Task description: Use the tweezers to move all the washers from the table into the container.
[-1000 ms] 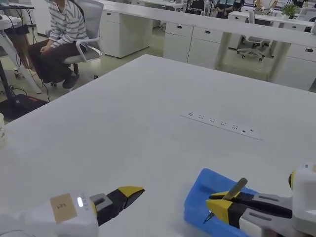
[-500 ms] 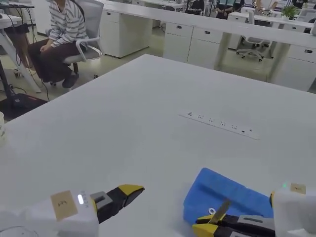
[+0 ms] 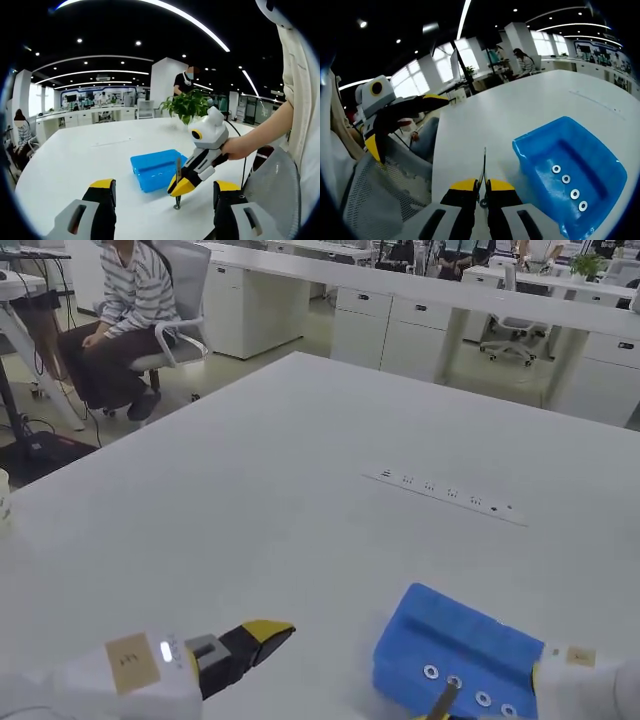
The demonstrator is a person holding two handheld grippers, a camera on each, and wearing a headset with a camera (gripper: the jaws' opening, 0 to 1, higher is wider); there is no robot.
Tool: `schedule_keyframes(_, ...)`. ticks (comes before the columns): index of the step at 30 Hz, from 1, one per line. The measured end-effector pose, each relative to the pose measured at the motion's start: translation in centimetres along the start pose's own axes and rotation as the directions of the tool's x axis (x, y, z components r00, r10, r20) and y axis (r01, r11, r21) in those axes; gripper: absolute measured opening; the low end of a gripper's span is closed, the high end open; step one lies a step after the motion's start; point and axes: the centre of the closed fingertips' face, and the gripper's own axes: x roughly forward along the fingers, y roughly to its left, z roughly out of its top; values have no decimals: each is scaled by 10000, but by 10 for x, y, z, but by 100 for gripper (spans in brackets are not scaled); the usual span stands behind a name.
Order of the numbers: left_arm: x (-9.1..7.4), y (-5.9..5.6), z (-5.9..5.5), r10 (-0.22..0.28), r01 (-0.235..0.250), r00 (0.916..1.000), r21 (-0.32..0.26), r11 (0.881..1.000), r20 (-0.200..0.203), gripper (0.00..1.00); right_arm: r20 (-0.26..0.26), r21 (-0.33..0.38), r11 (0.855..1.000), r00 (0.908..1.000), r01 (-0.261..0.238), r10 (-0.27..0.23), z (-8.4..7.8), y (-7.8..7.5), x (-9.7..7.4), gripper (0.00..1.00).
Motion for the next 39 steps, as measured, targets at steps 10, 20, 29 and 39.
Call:
schedule_keyframes(10,0,-1,-1,-52,53,10000,43,10000,-65,81,-301,-1564,9876,9995,-149,103,-4,13,6,5)
schedule_keyframes(20,1,-1,-2,-70,71,9999,70,10000,-81,81,-708,-4039,9147,9973,-130,-171,-11,25,8,2)
schedule_keyframes(29,-1,0,0,16,-16,10000,1,10000,25,81,-308,-2711,9625,9993,123,-214,-6,19,-1,2)
schedule_keyframes(39,-1,-2,0,-3,3,10000,26,10000,15,81,643,-1726,9846,9978,289,-181,24,14,-24,3)
